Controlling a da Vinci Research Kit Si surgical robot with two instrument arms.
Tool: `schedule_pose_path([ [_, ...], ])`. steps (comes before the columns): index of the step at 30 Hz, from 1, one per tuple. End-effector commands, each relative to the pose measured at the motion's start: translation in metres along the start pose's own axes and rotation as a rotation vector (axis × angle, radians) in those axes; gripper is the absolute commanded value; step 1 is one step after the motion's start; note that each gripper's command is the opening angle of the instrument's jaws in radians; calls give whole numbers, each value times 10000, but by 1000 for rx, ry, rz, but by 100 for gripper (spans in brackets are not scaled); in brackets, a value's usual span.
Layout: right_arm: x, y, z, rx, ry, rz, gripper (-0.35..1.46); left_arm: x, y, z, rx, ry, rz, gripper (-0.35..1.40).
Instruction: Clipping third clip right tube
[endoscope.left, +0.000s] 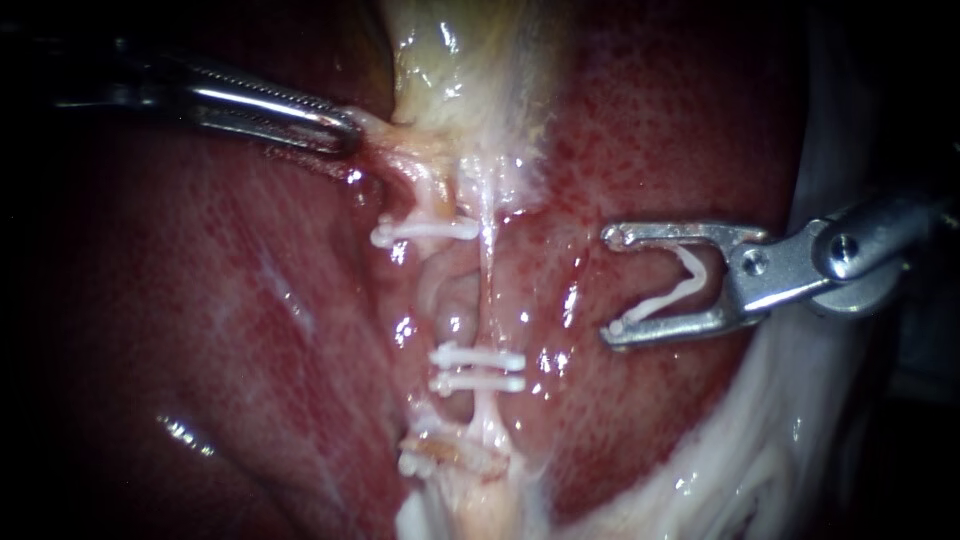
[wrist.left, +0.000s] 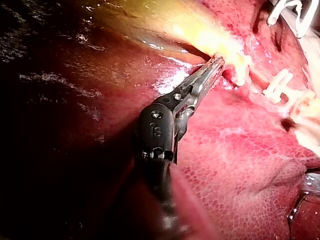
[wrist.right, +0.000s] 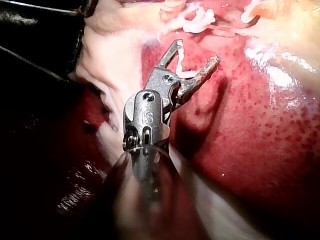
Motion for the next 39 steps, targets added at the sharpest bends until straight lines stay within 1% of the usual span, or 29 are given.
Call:
schedule_pose_path([
  [1,-1,0,0,2,1,0,50,3,1,-5,-2,0,-1,-35],
  [3,0,0,0,2,1,0,50,13,4,-18,-14,-1,-6,-35],
  [4,0,0,0,5,2,0,50,16,5,-23,-11,-1,-8,-35],
  [5,0,0,0,5,2,0,50,24,6,-33,0,5,-12,-35],
  [7,0,-1,0,8,3,0,50,37,9,-50,9,26,3,-35],
  [9,2,0,3,15,6,0,50,43,10,-61,16,33,4,-35],
  [11,5,0,8,30,11,-4,50,45,12,-65,21,34,8,-35],
  [16,11,4,33,61,26,121,50,41,13,-62,25,34,10,-35],
  [17,11,5,40,67,37,162,50,41,13,-62,25,34,10,-35],
  [21,10,7,68,79,62,253,50,41,14,-62,25,34,10,-35],
  [23,9,9,82,85,66,279,50,41,14,-62,25,34,10,-35],
  [26,8,14,104,93,87,324,50,42,15,-62,26,34,10,-35],
  [30,8,24,132,107,120,380,50,42,15,-62,26,34,9,-35],
  [32,9,28,142,113,129,400,50,42,15,-62,26,34,9,-35],
  [36,11,35,155,130,189,455,50,42,15,-61,26,34,9,-35],
  [39,15,36,159,172,246,497,50,42,15,-60,27,34,9,-35],
])
